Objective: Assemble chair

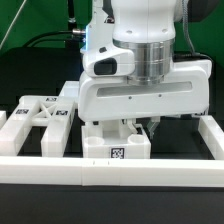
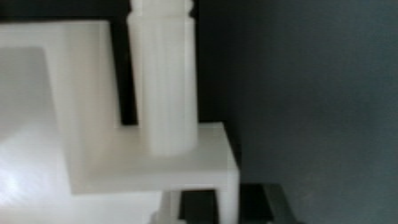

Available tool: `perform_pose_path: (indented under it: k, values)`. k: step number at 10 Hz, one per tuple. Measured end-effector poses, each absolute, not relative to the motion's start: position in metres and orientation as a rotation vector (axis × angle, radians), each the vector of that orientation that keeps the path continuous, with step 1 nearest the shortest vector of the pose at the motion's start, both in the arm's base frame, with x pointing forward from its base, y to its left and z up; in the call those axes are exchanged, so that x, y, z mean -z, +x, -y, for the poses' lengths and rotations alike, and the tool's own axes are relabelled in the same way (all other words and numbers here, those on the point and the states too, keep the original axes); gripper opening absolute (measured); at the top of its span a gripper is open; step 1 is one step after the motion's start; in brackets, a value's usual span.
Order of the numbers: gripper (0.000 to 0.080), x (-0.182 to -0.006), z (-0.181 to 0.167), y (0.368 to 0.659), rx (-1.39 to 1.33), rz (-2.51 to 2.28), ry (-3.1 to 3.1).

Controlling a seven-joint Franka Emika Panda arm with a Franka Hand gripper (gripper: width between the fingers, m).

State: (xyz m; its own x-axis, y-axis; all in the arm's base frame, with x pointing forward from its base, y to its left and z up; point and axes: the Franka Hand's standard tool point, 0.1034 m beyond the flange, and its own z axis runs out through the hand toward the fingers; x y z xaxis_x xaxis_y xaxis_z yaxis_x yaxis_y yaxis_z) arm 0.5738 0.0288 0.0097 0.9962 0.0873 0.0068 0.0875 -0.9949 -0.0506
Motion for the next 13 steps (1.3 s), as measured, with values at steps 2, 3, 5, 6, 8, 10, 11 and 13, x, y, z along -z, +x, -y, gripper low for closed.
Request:
perform_pose_path:
  k: [2,3,5,6,8,10,11,13]
  values:
    - [0.0031,-0.01,-0.036,0.577,0.011,0.122,-3.087]
    - [0.0031,-0.01,-0.042,0.581,0.019,0.119,-3.087]
    - [0.0031,-0.01,-0.056,0.59,0.037,0.112,-3.085]
    - [0.0031,-0.01,-0.063,0.594,0.048,0.112,-3.083]
    - [0.0031,-0.01,-0.08,0.601,0.061,0.089,-3.081]
    - [0.0031,-0.011,-0.097,0.61,0.073,0.075,-3.077]
    - [0.0031,-0.011,-0.105,0.612,0.066,0.061,-3.077]
    - [0.0031,-0.011,-0.119,0.616,0.059,0.017,-3.078]
